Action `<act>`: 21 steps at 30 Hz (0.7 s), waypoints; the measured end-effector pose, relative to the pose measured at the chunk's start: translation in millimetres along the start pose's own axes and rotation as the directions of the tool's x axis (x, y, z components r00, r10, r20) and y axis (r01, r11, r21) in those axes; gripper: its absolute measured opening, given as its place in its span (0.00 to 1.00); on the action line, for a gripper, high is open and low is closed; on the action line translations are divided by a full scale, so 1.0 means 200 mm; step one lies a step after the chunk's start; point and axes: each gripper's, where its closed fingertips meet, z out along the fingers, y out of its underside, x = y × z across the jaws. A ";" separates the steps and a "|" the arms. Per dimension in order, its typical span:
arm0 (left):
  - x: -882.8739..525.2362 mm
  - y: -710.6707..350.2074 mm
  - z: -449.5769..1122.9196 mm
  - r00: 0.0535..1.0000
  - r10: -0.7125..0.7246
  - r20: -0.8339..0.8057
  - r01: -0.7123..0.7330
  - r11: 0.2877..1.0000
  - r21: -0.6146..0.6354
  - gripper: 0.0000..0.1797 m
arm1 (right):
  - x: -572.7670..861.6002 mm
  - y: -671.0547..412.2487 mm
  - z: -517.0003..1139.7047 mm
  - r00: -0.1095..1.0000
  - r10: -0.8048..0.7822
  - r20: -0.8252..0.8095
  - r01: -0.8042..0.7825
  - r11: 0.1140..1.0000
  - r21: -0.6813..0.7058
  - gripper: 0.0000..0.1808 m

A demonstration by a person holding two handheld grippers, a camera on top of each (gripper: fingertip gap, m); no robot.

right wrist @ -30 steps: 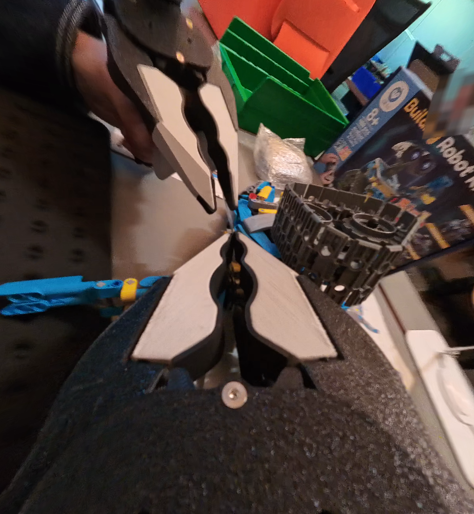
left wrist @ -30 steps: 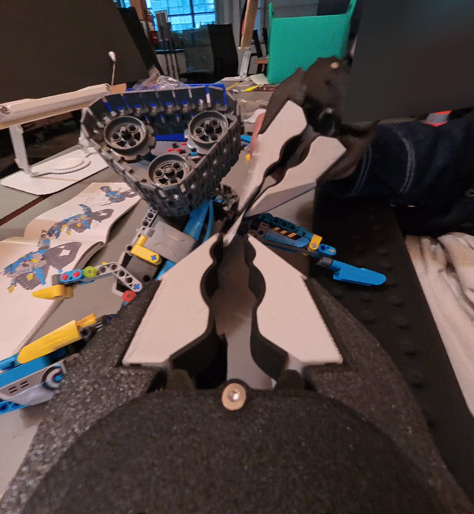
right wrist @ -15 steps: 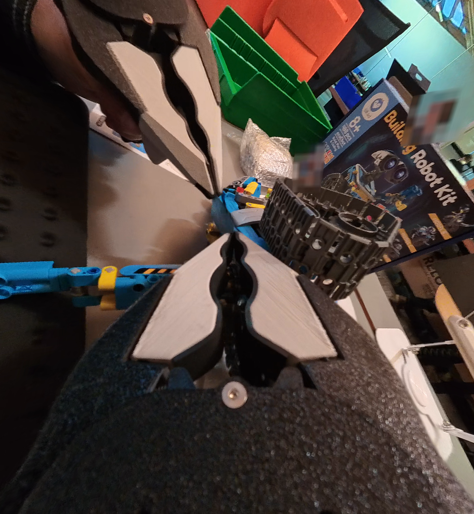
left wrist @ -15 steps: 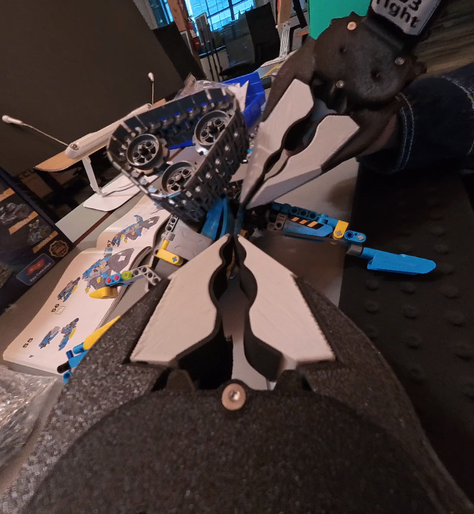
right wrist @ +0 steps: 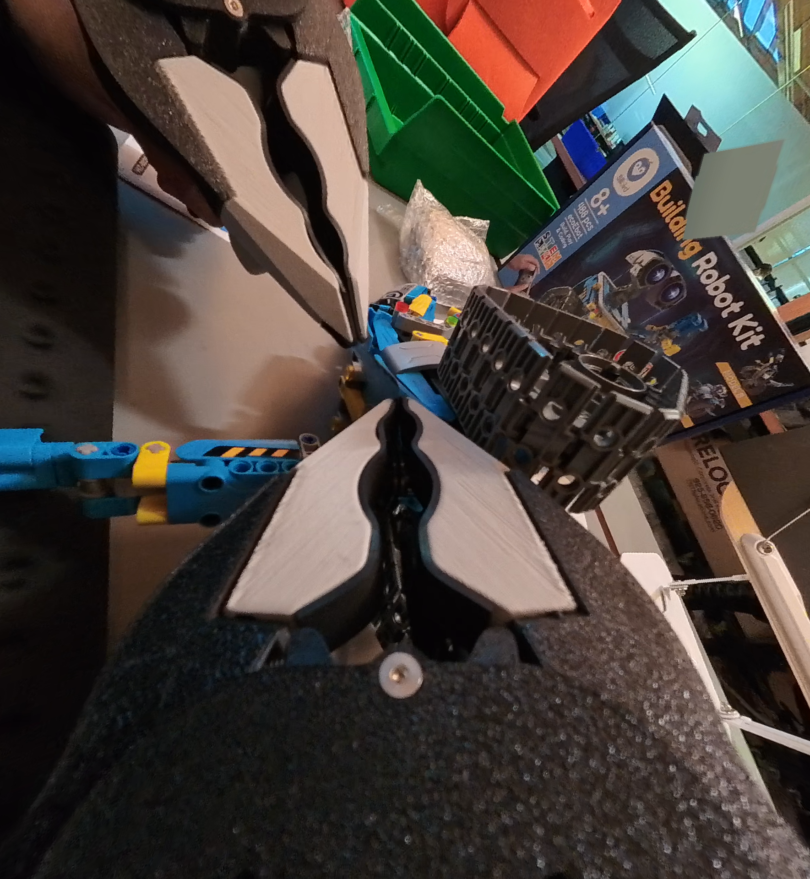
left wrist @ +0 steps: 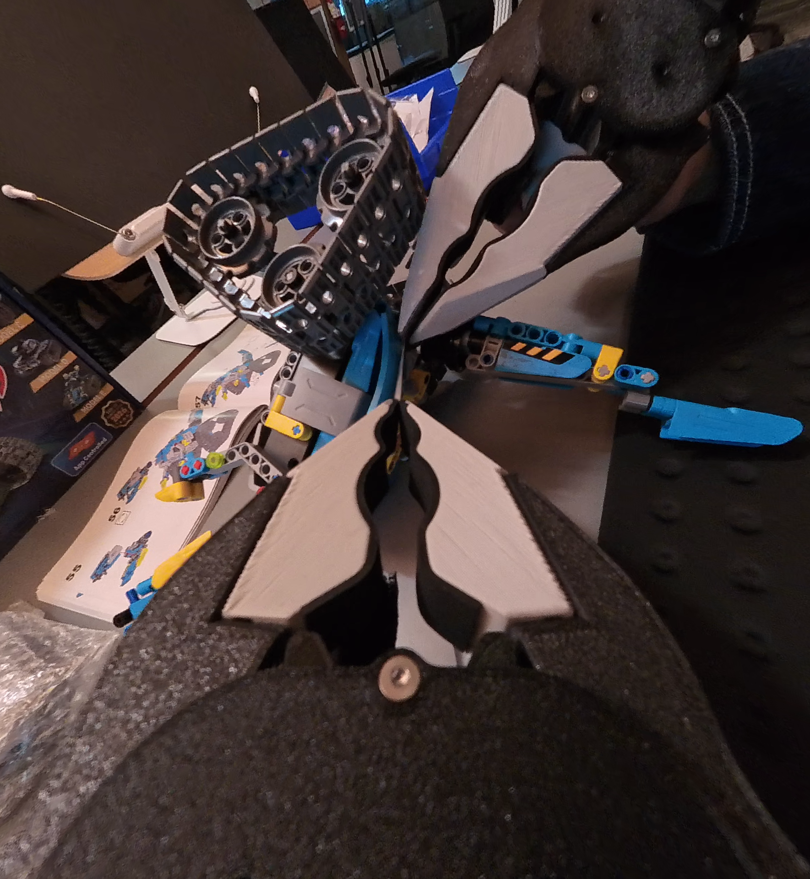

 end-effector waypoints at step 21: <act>-0.02 0.01 0.01 0.979 -0.193 -0.063 0.194 0.981 0.005 0.00 | -0.01 0.01 0.00 0.996 0.078 0.049 -0.076 0.996 -0.047 0.00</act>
